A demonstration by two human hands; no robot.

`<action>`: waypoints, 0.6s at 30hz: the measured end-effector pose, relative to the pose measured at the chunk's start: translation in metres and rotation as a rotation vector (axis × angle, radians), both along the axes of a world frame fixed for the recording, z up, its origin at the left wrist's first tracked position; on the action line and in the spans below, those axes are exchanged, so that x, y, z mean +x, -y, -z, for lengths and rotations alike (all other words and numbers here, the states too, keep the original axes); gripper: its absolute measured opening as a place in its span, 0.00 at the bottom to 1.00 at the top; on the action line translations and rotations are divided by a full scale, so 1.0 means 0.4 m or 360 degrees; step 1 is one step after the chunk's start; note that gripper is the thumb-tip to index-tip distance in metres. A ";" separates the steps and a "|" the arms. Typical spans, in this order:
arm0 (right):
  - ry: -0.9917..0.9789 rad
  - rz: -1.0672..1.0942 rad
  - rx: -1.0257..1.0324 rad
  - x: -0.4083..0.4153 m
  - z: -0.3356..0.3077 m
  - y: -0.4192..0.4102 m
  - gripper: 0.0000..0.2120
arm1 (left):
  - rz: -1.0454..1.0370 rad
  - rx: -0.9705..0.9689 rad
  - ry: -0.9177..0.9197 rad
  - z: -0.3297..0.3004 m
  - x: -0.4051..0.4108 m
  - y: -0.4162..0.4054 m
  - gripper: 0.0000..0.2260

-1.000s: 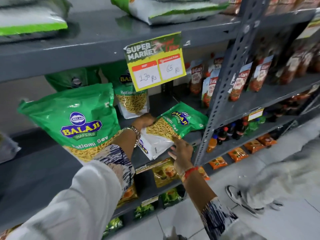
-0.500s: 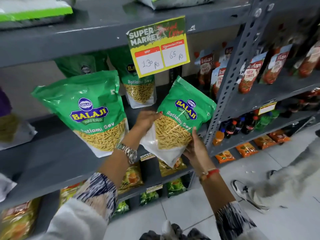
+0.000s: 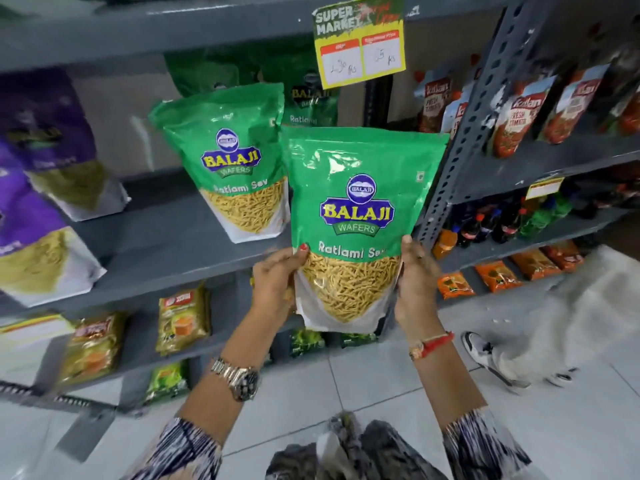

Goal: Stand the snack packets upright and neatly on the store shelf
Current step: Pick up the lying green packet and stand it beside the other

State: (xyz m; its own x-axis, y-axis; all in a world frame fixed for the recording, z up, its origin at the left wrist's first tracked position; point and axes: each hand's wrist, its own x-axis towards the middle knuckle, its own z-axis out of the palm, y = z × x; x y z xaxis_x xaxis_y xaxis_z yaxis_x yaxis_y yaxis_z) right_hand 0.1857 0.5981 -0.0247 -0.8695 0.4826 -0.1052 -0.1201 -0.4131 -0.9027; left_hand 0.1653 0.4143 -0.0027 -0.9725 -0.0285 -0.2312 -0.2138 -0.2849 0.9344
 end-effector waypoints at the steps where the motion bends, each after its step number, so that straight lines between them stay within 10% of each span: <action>1: -0.0035 -0.0027 -0.0005 0.021 -0.009 0.005 0.13 | -0.0007 0.0014 -0.0013 -0.003 0.024 0.013 0.12; 18: -0.0159 -0.0070 0.0100 0.158 -0.092 -0.011 0.15 | -0.0020 0.0085 -0.0183 -0.050 0.155 0.027 0.05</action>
State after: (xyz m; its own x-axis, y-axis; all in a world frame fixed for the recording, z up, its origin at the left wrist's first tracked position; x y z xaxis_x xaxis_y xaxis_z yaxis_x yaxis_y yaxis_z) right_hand 0.2491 0.6025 0.0123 -0.8947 0.4464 0.0123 -0.1938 -0.3633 -0.9113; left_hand 0.2273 0.4037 0.0173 -0.9923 -0.0315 -0.1197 -0.1022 -0.3372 0.9359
